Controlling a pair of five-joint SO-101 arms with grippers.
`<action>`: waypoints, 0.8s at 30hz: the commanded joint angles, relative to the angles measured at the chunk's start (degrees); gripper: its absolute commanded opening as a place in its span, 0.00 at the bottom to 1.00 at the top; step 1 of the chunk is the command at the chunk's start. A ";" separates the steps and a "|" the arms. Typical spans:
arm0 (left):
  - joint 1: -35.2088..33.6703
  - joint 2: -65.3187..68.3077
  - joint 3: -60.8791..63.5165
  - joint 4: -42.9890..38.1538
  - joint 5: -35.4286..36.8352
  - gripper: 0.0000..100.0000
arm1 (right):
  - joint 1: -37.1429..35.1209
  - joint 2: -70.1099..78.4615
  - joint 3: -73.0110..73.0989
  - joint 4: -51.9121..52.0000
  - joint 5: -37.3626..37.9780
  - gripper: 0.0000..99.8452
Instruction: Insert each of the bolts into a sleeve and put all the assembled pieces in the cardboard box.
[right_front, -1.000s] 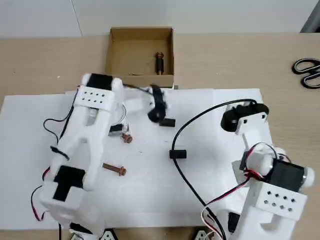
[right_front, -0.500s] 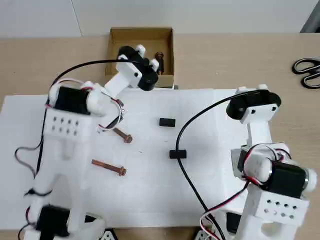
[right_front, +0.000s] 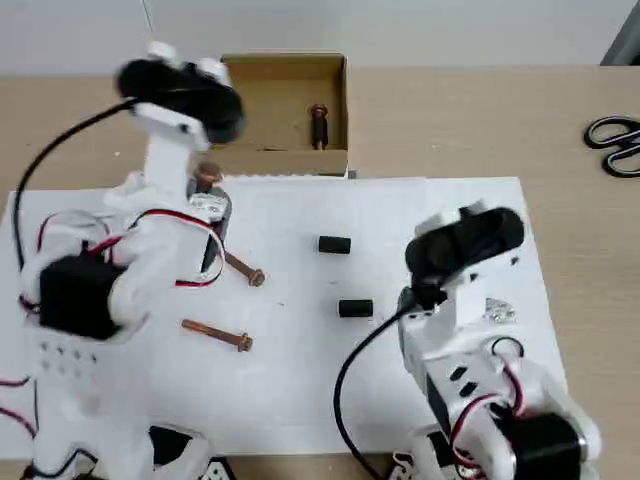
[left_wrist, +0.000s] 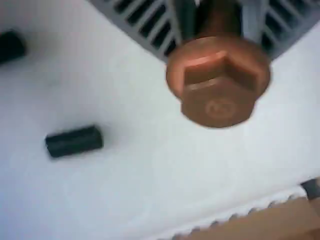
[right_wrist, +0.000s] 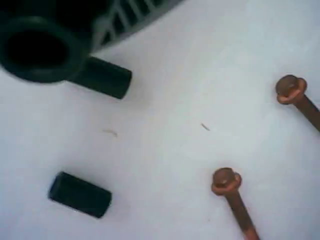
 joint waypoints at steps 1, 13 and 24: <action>0.18 -4.66 4.00 -3.69 11.78 0.01 | -2.42 -3.12 4.04 -3.21 -0.97 0.00; 0.44 -20.66 25.19 -18.73 31.30 0.01 | -9.54 -5.49 19.25 -16.40 -2.20 0.00; 10.81 -34.46 42.33 -29.54 31.30 0.01 | -20.18 -5.14 25.76 -23.43 -8.09 0.00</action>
